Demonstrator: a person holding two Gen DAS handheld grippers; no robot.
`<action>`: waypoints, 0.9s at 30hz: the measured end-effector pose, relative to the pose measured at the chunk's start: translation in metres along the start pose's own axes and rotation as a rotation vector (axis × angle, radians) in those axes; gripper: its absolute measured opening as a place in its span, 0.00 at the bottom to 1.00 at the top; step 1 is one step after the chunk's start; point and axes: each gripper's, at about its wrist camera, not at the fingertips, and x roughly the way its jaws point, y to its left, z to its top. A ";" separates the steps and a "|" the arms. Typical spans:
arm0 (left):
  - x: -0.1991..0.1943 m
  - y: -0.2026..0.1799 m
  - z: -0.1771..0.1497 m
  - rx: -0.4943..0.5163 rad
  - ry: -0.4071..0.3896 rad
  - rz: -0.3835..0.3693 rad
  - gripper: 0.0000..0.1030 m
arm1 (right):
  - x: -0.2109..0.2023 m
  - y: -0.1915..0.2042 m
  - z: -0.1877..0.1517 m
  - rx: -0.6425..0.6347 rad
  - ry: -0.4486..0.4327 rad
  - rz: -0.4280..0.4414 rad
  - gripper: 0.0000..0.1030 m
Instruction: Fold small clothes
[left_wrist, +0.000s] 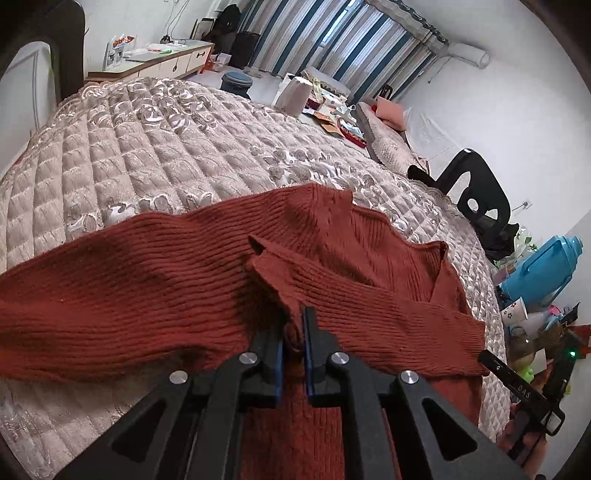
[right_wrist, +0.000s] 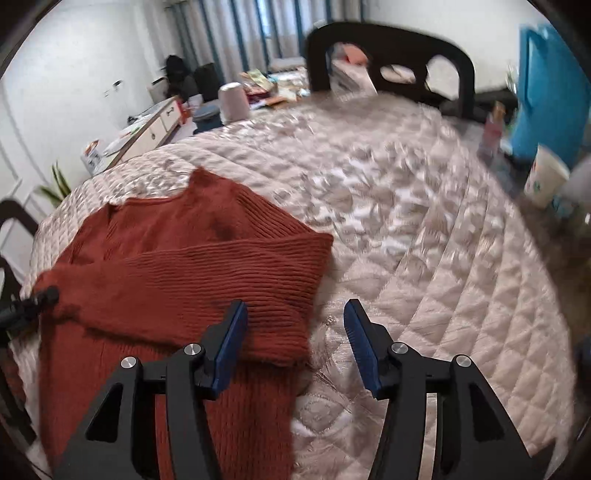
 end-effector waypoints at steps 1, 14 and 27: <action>0.000 0.001 0.000 -0.006 0.002 0.000 0.15 | 0.003 -0.003 -0.001 0.027 0.015 0.025 0.48; -0.010 0.010 0.004 0.041 -0.017 0.102 0.21 | 0.002 -0.016 -0.003 0.047 0.003 0.049 0.10; -0.088 0.058 -0.006 0.042 -0.126 0.122 0.66 | -0.038 0.044 -0.004 -0.148 -0.183 -0.122 0.31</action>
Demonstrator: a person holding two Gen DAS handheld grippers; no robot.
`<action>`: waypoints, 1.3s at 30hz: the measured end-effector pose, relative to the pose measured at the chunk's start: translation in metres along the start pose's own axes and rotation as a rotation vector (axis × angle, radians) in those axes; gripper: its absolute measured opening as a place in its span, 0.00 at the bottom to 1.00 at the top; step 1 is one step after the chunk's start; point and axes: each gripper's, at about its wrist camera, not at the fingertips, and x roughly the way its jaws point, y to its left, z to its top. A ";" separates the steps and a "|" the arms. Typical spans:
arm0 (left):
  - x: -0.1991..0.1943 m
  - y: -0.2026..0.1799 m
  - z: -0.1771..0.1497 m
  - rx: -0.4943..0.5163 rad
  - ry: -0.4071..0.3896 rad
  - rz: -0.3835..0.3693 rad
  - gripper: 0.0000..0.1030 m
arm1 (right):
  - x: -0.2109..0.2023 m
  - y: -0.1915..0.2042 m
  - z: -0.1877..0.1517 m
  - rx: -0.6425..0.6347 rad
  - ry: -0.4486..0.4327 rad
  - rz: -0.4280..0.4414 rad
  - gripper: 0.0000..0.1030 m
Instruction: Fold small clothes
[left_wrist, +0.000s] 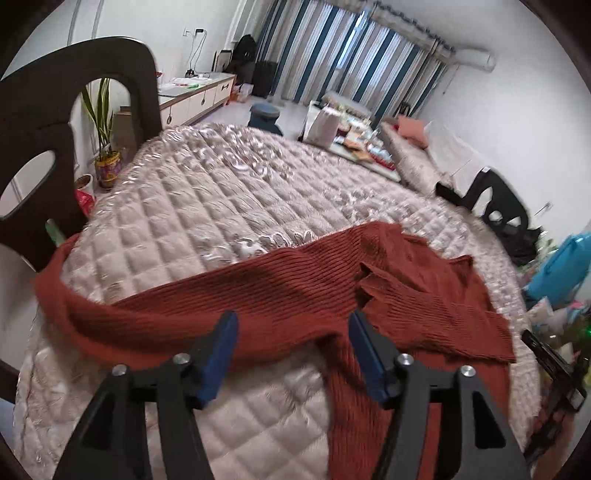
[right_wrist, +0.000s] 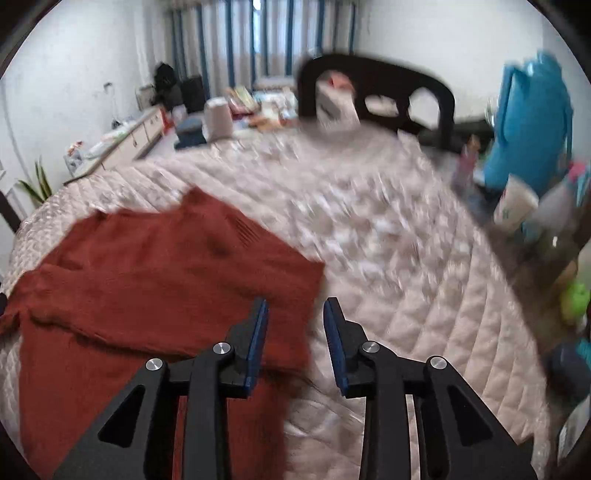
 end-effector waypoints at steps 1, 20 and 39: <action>-0.007 0.006 -0.001 -0.006 -0.004 -0.012 0.68 | -0.006 0.010 0.003 -0.015 -0.017 0.049 0.31; -0.112 0.124 -0.068 -0.195 -0.174 0.148 0.79 | -0.032 0.327 -0.035 -0.659 -0.002 0.750 0.48; -0.116 0.155 -0.084 -0.289 -0.154 0.141 0.79 | -0.001 0.458 -0.049 -0.724 0.164 0.841 0.27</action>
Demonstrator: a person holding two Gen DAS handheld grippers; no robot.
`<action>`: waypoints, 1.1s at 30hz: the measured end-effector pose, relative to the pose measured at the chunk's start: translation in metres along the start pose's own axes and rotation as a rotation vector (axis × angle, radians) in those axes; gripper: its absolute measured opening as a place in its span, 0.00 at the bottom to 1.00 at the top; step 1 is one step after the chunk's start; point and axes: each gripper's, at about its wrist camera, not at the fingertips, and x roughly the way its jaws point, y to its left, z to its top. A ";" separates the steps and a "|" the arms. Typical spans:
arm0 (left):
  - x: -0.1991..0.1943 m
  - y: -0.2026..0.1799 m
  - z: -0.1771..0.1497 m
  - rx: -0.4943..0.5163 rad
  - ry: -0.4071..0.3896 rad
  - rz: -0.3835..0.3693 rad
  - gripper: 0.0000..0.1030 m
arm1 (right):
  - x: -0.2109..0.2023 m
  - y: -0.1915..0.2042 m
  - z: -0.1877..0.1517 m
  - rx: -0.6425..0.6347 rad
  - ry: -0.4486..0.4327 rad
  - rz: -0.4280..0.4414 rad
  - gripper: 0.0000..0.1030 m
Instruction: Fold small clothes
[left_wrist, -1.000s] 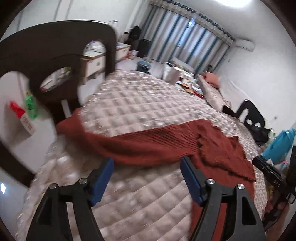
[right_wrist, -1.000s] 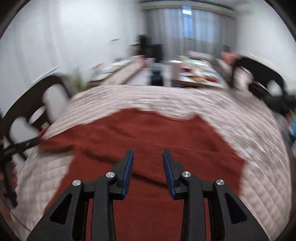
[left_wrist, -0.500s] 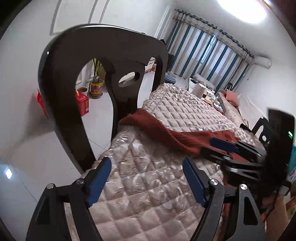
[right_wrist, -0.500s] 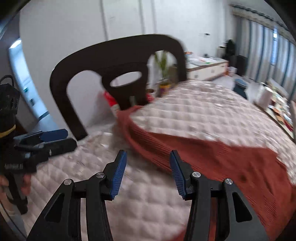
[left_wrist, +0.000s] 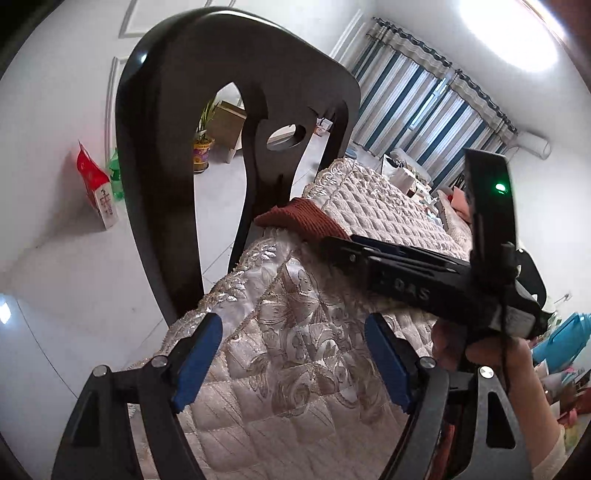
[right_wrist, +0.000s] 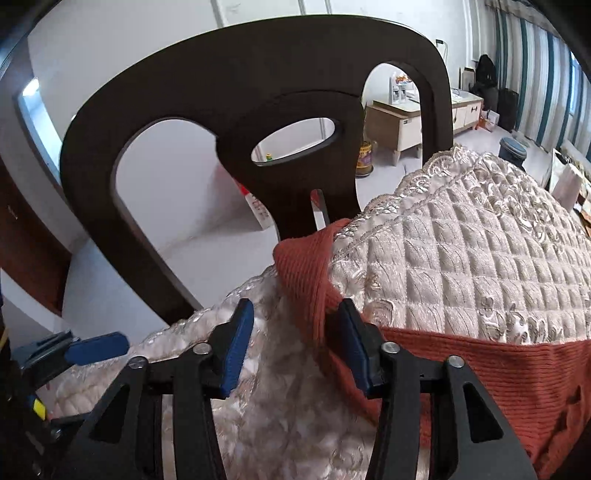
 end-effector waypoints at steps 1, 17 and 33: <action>-0.001 0.000 0.000 -0.005 -0.006 -0.001 0.79 | 0.004 -0.001 0.001 0.003 0.011 -0.002 0.22; 0.018 -0.043 0.010 0.035 0.015 -0.084 0.79 | -0.119 -0.071 -0.016 0.254 -0.281 0.012 0.05; 0.079 -0.156 -0.005 0.304 0.138 -0.137 0.79 | -0.209 -0.133 -0.147 0.452 -0.358 -0.581 0.10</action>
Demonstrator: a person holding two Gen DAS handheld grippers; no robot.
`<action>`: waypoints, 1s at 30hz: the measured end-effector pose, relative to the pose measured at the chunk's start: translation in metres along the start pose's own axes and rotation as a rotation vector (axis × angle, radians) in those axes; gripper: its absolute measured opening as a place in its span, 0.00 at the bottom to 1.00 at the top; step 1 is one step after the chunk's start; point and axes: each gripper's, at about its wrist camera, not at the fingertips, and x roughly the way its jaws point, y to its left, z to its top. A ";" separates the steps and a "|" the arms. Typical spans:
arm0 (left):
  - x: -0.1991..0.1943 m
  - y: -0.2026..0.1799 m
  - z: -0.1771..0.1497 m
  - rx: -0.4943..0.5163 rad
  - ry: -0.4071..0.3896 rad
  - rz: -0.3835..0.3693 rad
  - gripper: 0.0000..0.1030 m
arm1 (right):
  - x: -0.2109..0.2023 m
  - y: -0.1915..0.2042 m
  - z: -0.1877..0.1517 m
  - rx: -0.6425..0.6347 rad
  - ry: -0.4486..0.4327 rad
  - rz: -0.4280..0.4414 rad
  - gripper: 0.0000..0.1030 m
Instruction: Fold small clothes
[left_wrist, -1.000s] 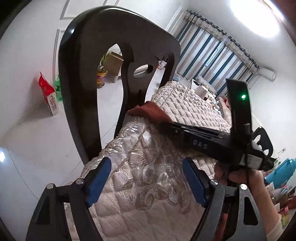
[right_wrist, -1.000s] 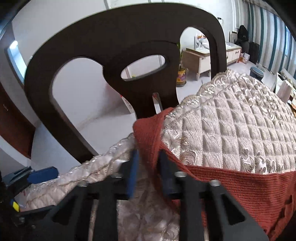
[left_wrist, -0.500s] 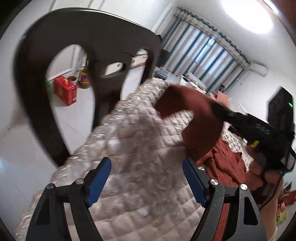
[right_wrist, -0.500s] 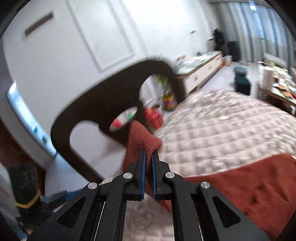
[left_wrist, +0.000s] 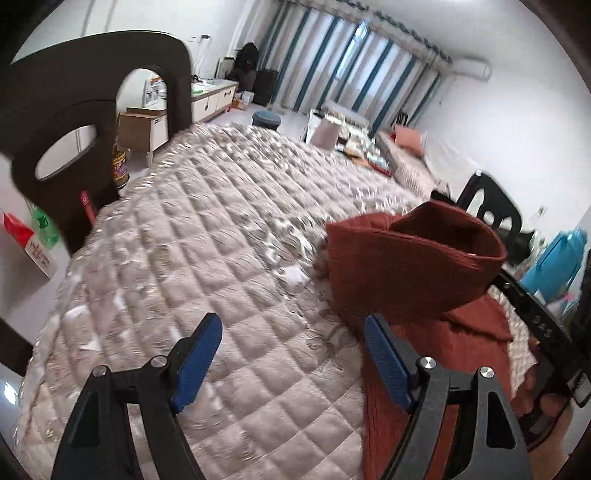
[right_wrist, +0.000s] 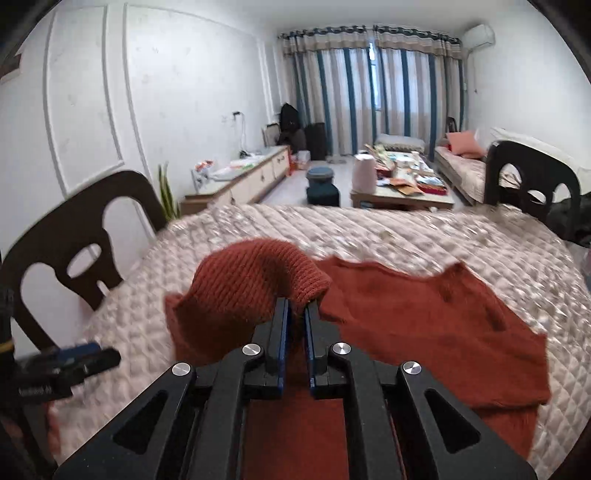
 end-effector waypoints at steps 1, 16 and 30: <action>0.004 -0.005 0.000 0.009 0.011 -0.002 0.79 | 0.001 -0.005 0.000 0.000 0.000 -0.015 0.13; 0.037 -0.026 0.002 0.016 0.048 0.045 0.79 | 0.034 -0.088 0.029 0.130 0.024 -0.025 0.31; 0.059 -0.028 0.024 -0.029 0.056 0.039 0.79 | 0.130 -0.097 0.031 0.312 0.314 0.362 0.49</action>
